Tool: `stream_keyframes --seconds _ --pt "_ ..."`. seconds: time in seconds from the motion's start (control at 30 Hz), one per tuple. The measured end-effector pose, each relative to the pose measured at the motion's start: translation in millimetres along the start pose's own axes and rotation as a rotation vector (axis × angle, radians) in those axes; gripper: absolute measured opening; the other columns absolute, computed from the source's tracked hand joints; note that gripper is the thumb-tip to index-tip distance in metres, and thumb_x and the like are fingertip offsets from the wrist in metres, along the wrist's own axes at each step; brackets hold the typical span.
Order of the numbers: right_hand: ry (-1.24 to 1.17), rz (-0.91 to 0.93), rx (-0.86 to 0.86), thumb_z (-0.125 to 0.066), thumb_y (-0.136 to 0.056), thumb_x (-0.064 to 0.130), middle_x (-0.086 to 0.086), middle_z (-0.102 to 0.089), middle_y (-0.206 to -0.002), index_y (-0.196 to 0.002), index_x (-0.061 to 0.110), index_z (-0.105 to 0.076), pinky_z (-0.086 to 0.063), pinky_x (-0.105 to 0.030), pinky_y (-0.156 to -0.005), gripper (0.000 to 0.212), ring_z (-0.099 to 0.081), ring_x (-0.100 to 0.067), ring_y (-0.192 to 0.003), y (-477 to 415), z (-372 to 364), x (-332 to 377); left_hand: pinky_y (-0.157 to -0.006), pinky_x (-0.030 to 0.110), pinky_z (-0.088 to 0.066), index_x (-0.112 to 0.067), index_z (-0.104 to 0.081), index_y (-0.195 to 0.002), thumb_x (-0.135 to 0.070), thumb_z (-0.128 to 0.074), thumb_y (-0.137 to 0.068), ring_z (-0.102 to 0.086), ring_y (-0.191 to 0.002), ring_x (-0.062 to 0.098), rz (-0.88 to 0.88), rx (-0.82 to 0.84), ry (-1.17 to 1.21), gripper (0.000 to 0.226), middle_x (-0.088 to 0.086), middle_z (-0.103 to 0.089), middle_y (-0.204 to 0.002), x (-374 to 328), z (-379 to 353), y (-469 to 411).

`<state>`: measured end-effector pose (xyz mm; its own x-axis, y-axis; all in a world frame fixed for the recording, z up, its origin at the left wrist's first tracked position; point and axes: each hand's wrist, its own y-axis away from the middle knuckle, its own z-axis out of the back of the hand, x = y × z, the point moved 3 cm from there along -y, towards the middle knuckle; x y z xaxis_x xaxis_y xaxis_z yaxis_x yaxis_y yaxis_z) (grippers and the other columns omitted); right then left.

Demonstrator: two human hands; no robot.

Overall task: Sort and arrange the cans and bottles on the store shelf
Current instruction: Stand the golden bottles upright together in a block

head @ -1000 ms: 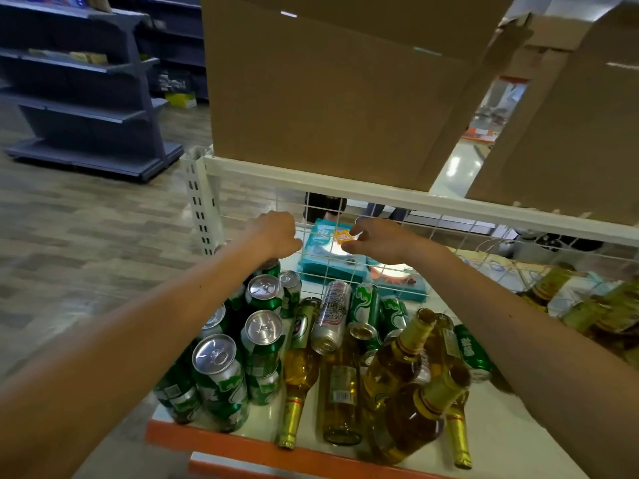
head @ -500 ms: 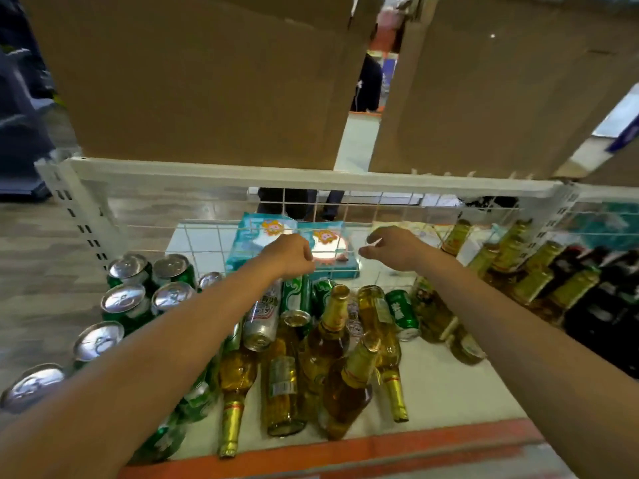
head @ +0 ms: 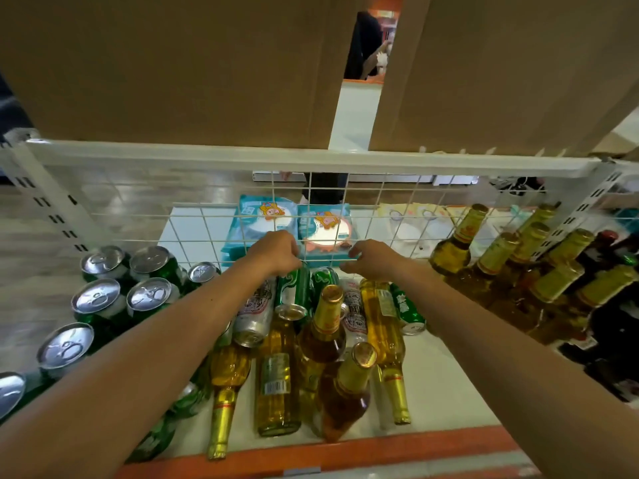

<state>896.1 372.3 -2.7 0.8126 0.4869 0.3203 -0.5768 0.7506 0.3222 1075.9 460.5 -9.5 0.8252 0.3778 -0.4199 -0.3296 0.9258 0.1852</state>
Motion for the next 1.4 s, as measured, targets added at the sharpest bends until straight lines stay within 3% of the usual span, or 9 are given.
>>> stream_keyframes --seconds 0.17,0.27,0.43,0.67,0.83,1.03,1.2,1.33,1.4 --pt "-0.093 -0.078 0.042 -0.059 -0.095 0.043 -0.010 -0.065 -0.106 -0.111 0.005 -0.063 -0.049 -0.032 -0.079 0.042 -0.060 -0.021 -0.092 -23 -39 3 -0.086 0.036 -0.053 -0.015 -0.069 -0.114 -0.020 -0.071 -0.085 -0.063 -0.099 0.024 0.008 0.014 -0.006 0.030 0.005 -0.065 -0.114 -9 -15 -3" --pt "-0.159 -0.147 0.027 -0.059 -0.093 0.047 -0.007 -0.058 -0.094 -0.102 0.007 -0.058 -0.049 -0.034 -0.074 0.042 -0.059 -0.023 -0.087 -34 -60 11 -0.079 0.034 -0.051 -0.015 -0.067 -0.116 -0.020 -0.070 -0.086 -0.063 -0.099 0.025 0.020 0.023 -0.032 0.031 0.008 -0.065 -0.114 -9 -25 -3" --pt "-0.147 -0.163 -0.029 -0.066 -0.086 0.051 -0.006 -0.061 -0.093 -0.097 0.012 -0.059 -0.051 -0.034 -0.072 0.042 -0.061 -0.023 -0.087 -46 -74 14 -0.080 0.034 -0.051 -0.015 -0.066 -0.120 -0.018 -0.073 -0.084 -0.062 -0.104 0.024 0.032 0.005 -0.039 0.037 0.006 -0.064 -0.118 0 -31 3" --pt "-0.433 -0.166 0.055 -0.081 -0.073 0.034 -0.011 -0.069 -0.094 -0.097 0.008 -0.064 -0.059 -0.037 -0.072 0.040 -0.068 -0.024 -0.083 -37 -62 3 -0.083 0.033 -0.050 -0.019 -0.064 -0.122 -0.025 -0.072 -0.083 -0.059 -0.106 0.021 0.012 0.007 0.029 0.041 0.003 -0.061 -0.123 11 -16 10" --pt "-0.449 -0.055 0.020 -0.084 -0.071 0.026 -0.004 -0.069 -0.100 -0.101 0.014 -0.067 -0.053 -0.031 -0.069 0.037 -0.064 -0.019 -0.085 -19 -38 8 -0.092 0.038 -0.052 -0.014 -0.064 -0.121 -0.036 -0.069 -0.088 -0.061 -0.105 0.021 -0.045 -0.031 0.163 0.039 0.007 -0.064 -0.122 11 8 15" --pt "-0.266 0.112 0.017 -0.087 -0.064 0.030 -0.006 -0.070 -0.095 -0.098 0.014 -0.069 -0.054 -0.040 -0.082 0.041 -0.065 -0.021 -0.088 1 24 56 -0.085 0.026 -0.046 -0.024 -0.042 -0.144 -0.035 -0.083 -0.077 -0.055 -0.104 0.013 -0.174 0.065 0.280 0.079 0.003 -0.054 -0.130 9 41 32" --pt "-0.200 0.265 0.049 -0.088 -0.057 0.039 -0.011 -0.071 -0.094 -0.096 0.011 -0.070 -0.053 -0.042 -0.079 0.051 -0.066 -0.027 -0.086 15 52 120 -0.103 0.039 -0.047 -0.029 -0.037 -0.147 -0.035 -0.088 -0.068 -0.054 -0.119 0.019 -0.221 0.048 0.286 0.094 -0.002 -0.051 -0.139 21 80 48" --pt "-0.285 0.416 0.103 -0.086 -0.068 0.023 0.009 -0.069 -0.088 -0.090 0.027 -0.069 -0.047 -0.023 -0.075 0.029 -0.063 -0.008 -0.083 23 54 167 -0.110 0.038 -0.040 -0.025 -0.030 -0.151 -0.025 -0.089 -0.070 -0.047 -0.130 0.019 -0.252 0.004 0.267 0.100 -0.001 -0.046 -0.148 42 108 68" --pt "-0.344 0.466 0.116 -0.084 -0.072 0.015 0.015 -0.068 -0.090 -0.092 0.032 -0.067 -0.049 -0.021 -0.076 0.031 -0.062 -0.003 -0.083 25 52 185 -0.109 0.035 -0.040 -0.024 -0.035 -0.149 -0.017 -0.089 -0.068 -0.050 -0.127 0.017 -0.262 -0.025 0.272 0.097 0.000 -0.051 -0.144 55 121 75"
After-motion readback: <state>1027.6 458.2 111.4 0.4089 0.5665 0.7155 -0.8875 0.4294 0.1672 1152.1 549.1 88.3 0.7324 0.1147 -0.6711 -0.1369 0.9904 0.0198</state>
